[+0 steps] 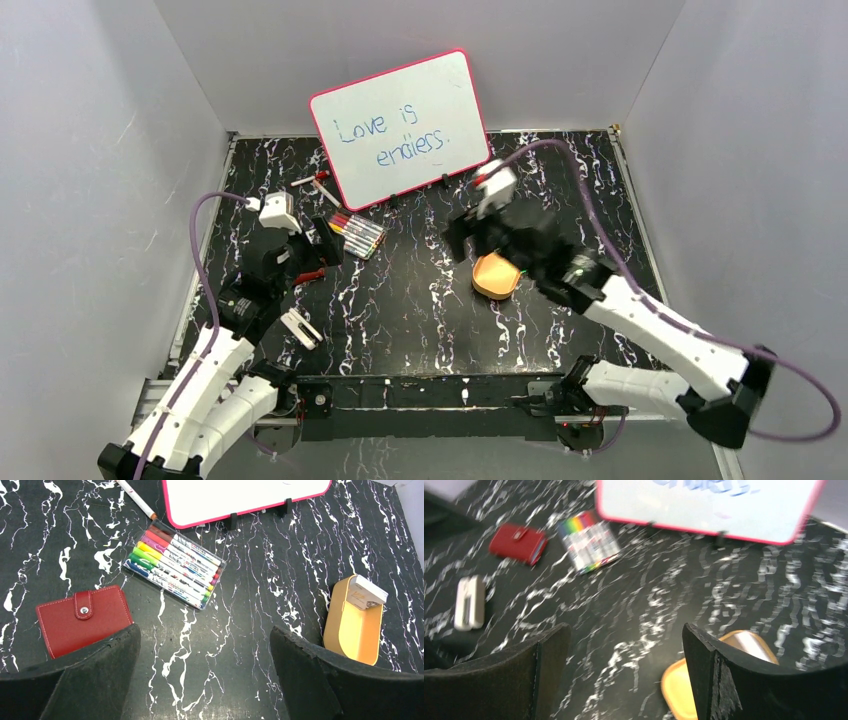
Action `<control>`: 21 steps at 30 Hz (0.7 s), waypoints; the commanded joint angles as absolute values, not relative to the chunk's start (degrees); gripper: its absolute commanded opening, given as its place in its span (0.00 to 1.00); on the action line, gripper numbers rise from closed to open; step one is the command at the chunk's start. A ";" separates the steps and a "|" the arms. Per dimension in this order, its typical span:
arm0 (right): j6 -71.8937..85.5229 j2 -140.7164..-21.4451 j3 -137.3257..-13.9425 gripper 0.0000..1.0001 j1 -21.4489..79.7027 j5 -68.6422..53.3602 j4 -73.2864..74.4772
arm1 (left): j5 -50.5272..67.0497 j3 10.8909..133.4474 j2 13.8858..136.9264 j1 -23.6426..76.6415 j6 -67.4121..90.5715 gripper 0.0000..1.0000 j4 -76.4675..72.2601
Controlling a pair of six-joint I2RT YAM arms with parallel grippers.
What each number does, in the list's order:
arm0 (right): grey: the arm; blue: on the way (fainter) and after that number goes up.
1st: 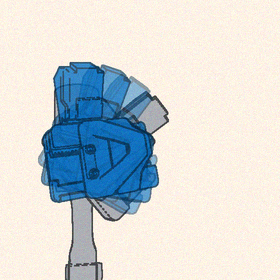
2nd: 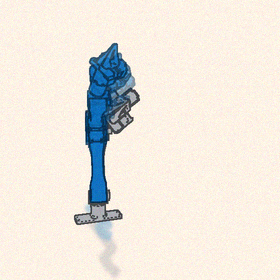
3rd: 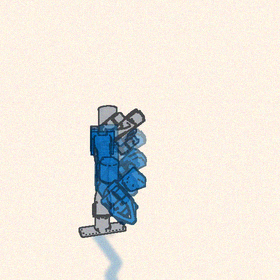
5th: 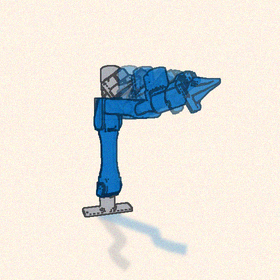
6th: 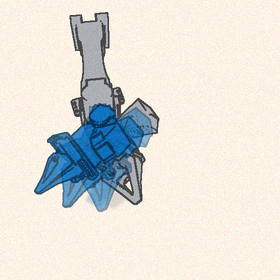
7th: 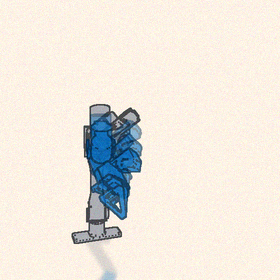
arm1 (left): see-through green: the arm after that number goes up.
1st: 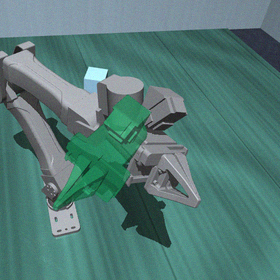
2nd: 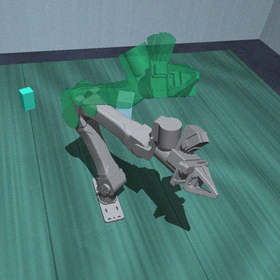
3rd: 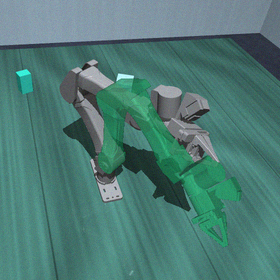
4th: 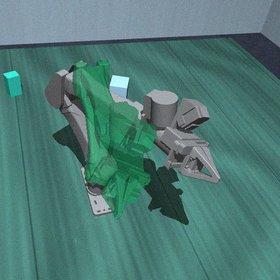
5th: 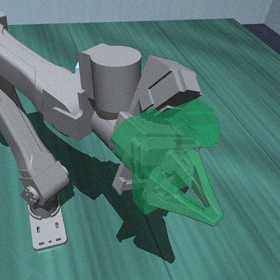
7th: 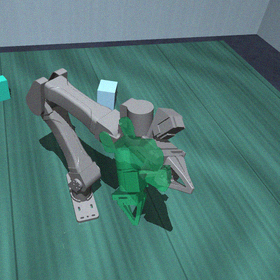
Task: Put the credit cards into the card holder
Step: Pick up the card holder from the center of the board.
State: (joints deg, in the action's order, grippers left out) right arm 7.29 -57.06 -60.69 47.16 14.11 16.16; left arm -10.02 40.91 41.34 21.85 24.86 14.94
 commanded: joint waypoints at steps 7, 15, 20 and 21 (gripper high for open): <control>22.17 -71.60 -57.65 0.90 59.24 16.56 6.81 | -21.51 42.96 40.12 21.49 29.06 0.97 21.42; 27.11 -79.79 -56.99 0.88 59.21 8.63 1.10 | -22.53 46.57 41.04 21.45 41.72 0.96 35.03; 26.82 -80.93 -57.61 0.87 59.19 7.64 0.53 | -24.90 45.32 45.94 21.37 51.25 0.95 38.19; 26.62 -80.49 -57.40 0.87 59.22 7.67 0.51 | -24.57 45.72 48.37 21.23 53.30 0.96 38.93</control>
